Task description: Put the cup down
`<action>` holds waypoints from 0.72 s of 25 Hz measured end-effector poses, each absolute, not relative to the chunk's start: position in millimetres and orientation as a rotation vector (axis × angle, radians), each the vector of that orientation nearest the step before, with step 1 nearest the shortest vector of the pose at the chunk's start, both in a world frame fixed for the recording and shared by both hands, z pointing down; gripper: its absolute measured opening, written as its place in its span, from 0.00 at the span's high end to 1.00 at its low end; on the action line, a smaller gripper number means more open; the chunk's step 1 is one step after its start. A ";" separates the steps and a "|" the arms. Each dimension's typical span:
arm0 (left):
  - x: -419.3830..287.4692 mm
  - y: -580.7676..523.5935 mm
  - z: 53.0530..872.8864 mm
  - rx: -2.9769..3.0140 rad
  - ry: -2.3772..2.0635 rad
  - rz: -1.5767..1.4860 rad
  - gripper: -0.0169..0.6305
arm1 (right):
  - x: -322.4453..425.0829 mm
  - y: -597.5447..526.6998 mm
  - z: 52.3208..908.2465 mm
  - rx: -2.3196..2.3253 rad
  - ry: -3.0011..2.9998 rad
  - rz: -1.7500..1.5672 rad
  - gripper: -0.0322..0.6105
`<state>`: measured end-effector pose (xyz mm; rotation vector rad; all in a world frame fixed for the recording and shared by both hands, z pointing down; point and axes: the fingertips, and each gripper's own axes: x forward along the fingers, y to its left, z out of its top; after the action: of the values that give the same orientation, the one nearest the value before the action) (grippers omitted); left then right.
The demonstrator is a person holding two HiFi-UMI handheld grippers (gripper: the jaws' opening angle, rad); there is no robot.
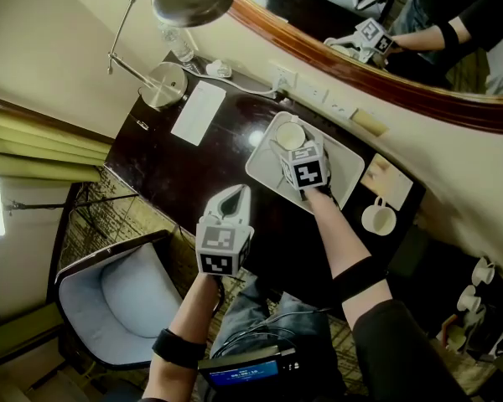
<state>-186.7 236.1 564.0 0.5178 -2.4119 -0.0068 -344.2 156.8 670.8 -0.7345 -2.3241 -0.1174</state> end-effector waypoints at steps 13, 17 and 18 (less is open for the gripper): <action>-138.7 186.4 531.4 0.704 -2.401 0.024 0.97 | -199.3 117.4 606.7 -0.929 -2.304 -0.222 0.33; -112.4 161.1 525.8 0.786 -2.373 0.050 0.97 | -134.3 84.2 610.3 -0.914 -2.261 -0.238 0.33; -106.4 154.2 525.3 0.805 -2.365 0.054 0.97 | -119.7 74.3 612.9 -0.898 -2.253 -0.241 0.33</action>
<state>-106.4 154.2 525.3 0.8050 -2.3647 0.0537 -119.7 74.3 612.9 -0.8981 -2.2529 -0.2408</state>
